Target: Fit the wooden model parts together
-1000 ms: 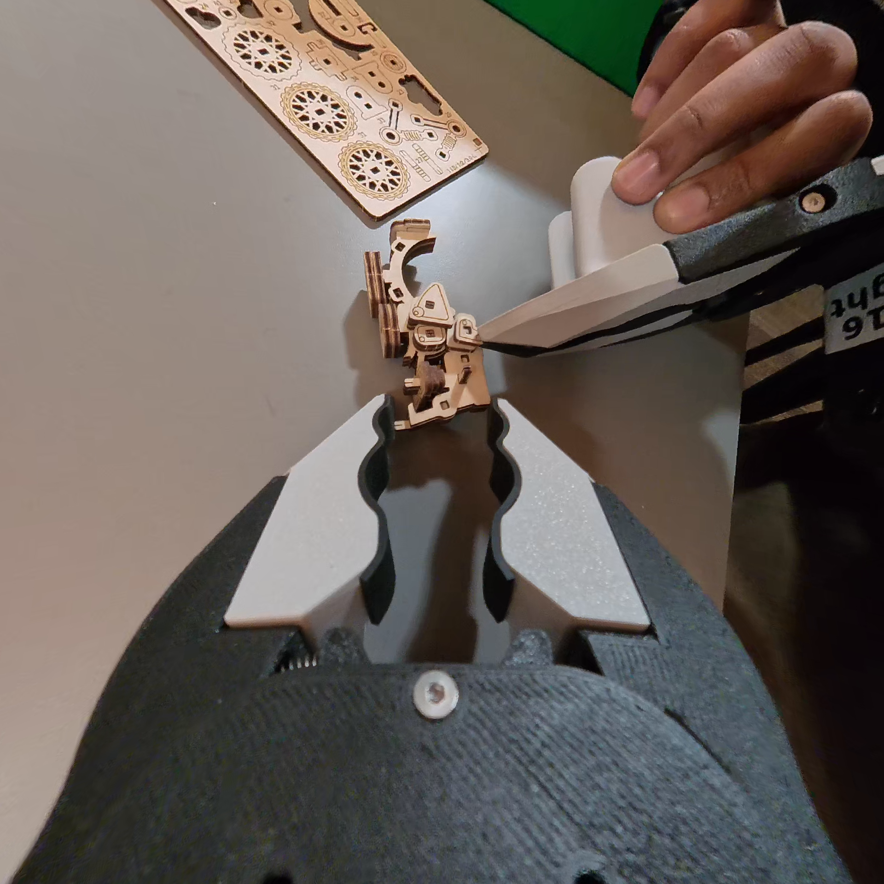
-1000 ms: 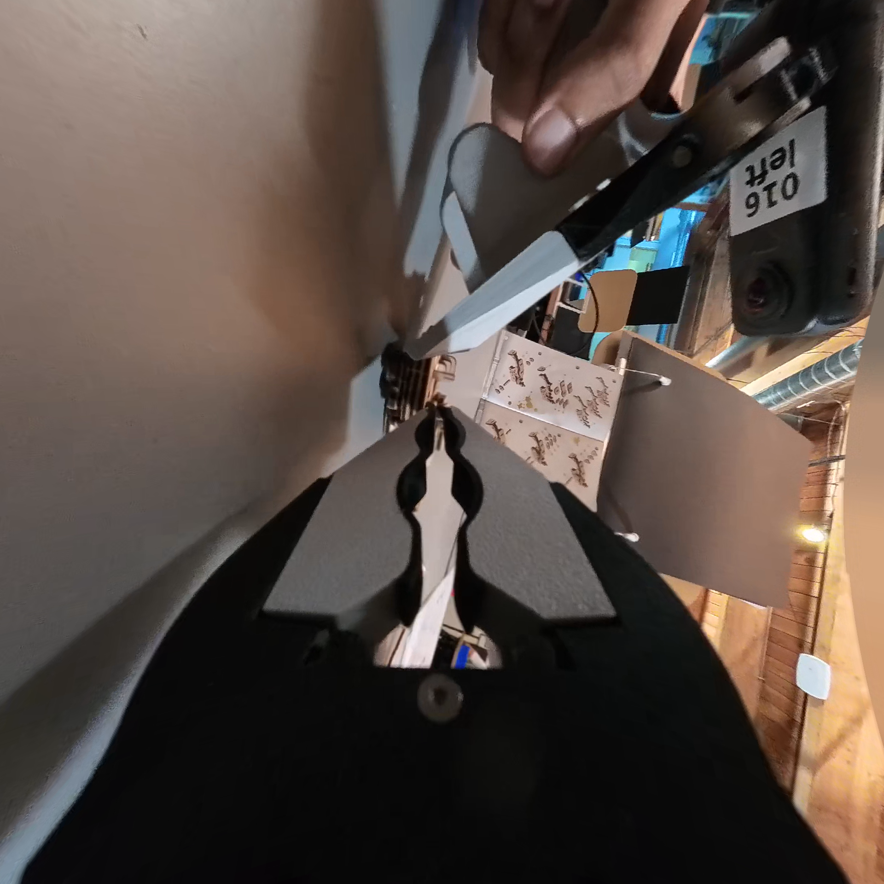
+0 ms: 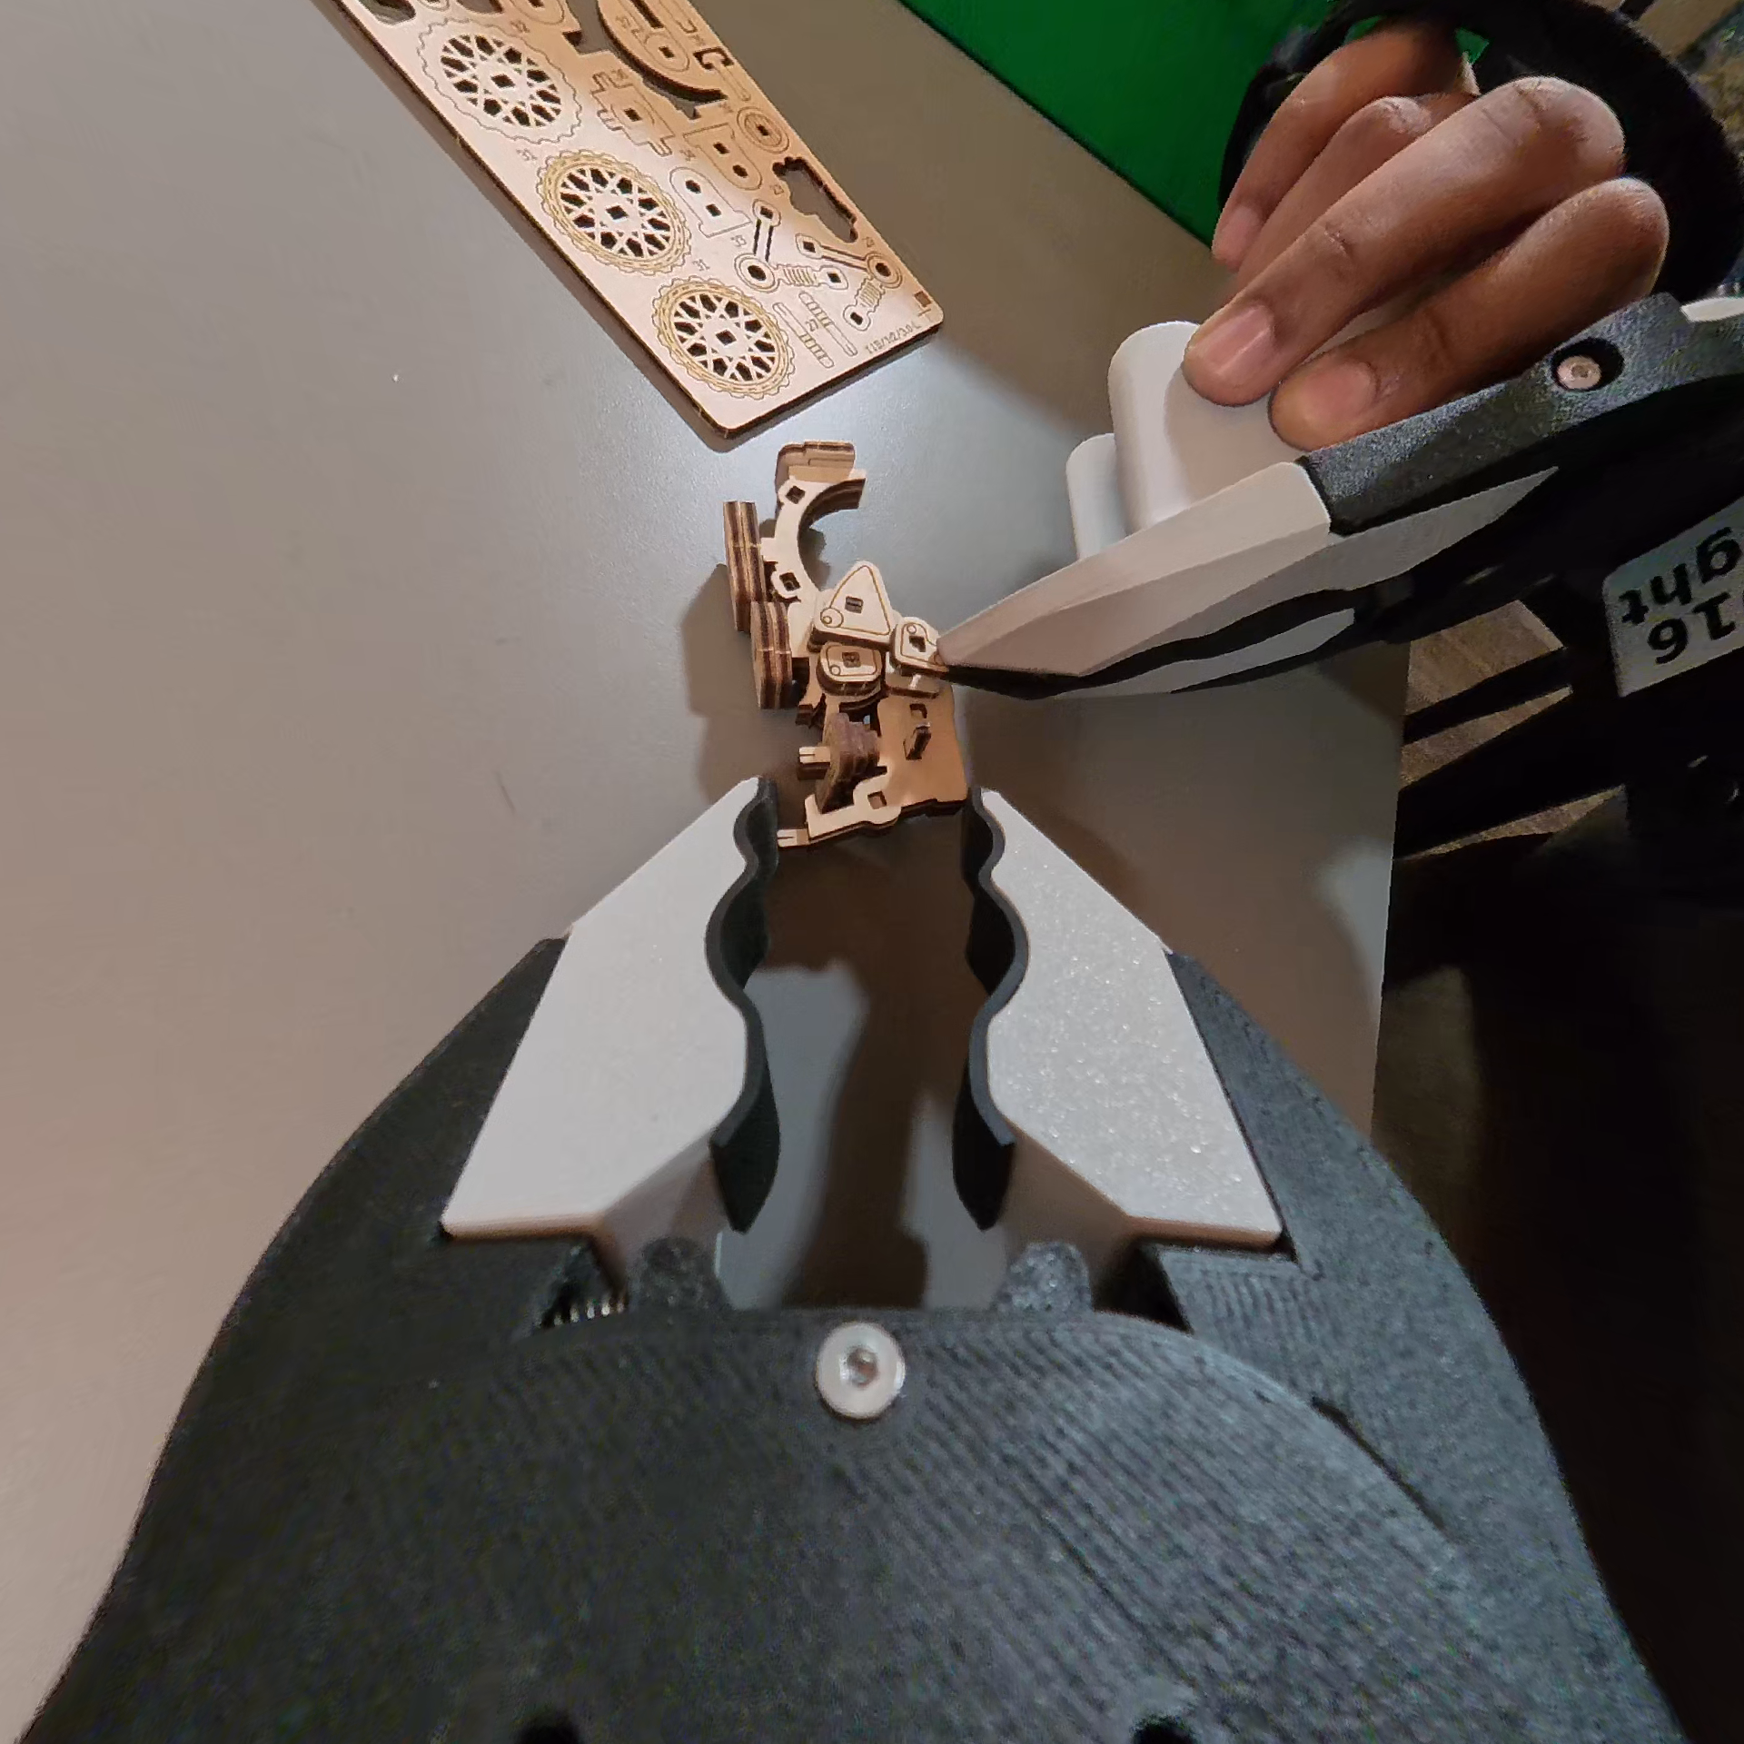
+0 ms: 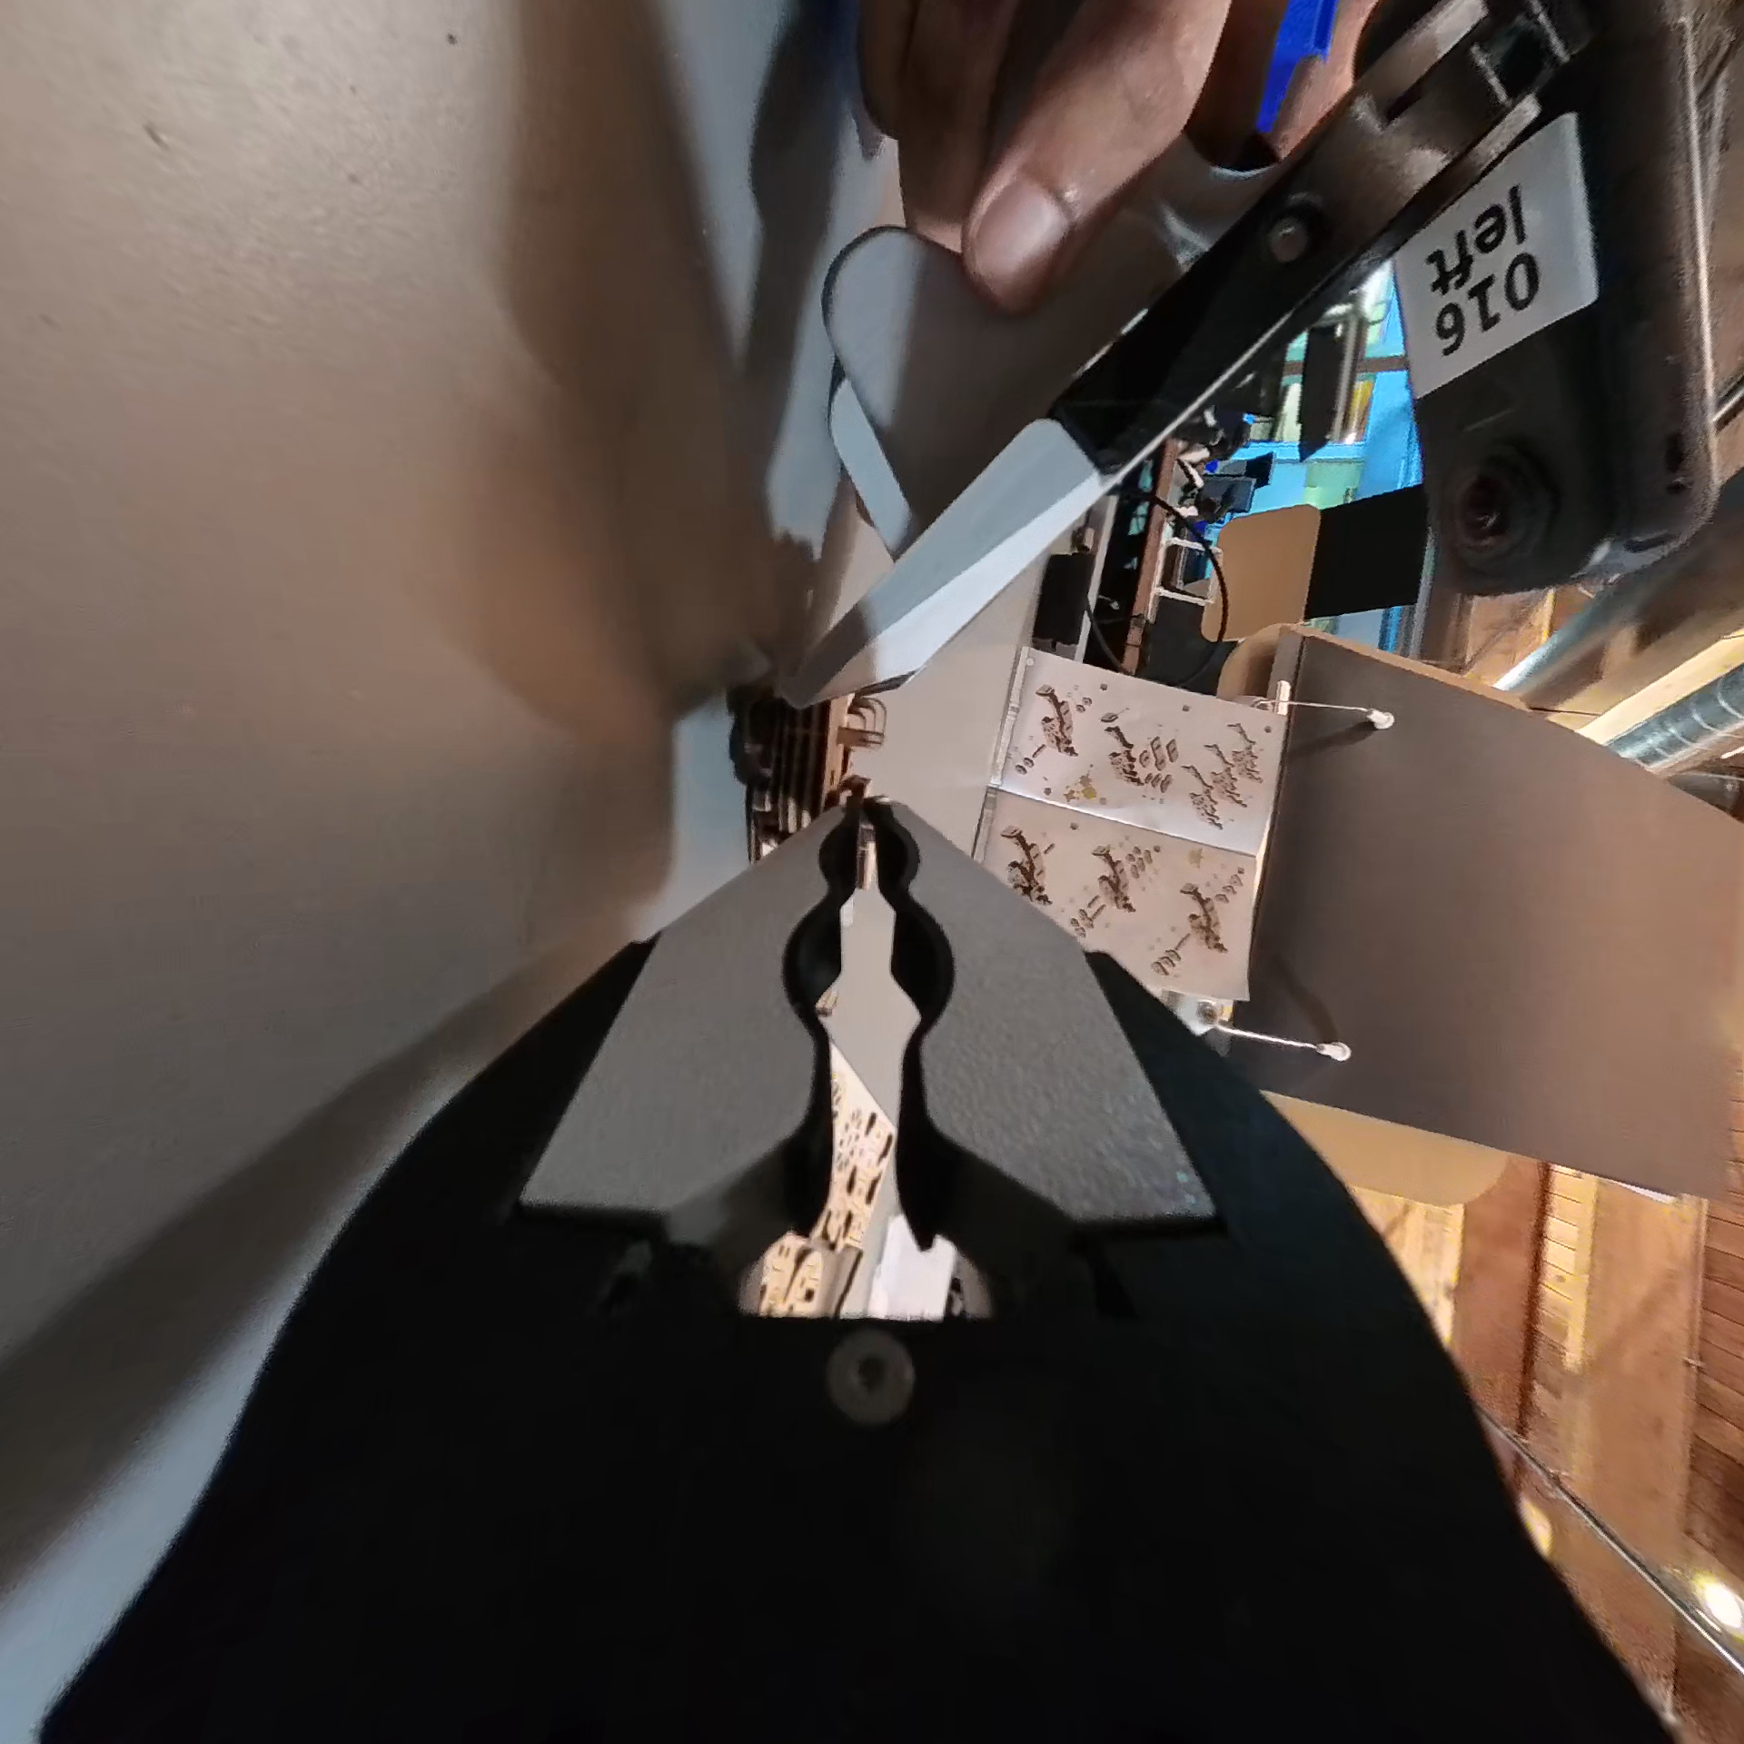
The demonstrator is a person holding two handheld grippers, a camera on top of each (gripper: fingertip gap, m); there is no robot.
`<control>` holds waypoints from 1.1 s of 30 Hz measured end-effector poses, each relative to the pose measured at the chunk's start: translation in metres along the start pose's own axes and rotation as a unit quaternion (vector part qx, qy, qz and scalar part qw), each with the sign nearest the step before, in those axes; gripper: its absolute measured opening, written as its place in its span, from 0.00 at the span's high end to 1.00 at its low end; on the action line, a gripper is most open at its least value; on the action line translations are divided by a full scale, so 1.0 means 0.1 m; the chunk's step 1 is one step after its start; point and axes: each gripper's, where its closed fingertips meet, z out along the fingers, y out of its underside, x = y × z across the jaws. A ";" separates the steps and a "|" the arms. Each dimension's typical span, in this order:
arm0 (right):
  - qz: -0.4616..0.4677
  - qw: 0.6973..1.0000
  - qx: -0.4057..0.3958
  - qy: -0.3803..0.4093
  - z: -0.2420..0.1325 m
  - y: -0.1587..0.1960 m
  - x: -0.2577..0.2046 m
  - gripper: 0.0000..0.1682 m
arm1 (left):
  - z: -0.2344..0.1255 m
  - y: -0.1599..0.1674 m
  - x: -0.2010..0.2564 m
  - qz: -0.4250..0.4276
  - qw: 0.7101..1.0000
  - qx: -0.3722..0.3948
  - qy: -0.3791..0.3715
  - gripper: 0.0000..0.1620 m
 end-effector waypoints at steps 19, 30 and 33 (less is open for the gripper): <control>0.015 1.000 0.006 -0.026 0.00 -0.02 -0.02 0.99 | 0.00 0.00 0.00 0.009 1.000 -0.001 -0.005 0.75; 0.048 0.998 0.014 -0.032 0.00 0.00 -0.01 0.99 | 0.01 0.00 0.00 0.010 1.000 -0.002 -0.007 0.75; 0.071 0.996 0.018 -0.048 0.00 0.00 -0.02 0.99 | 0.01 0.00 0.00 0.016 1.000 -0.003 -0.011 0.75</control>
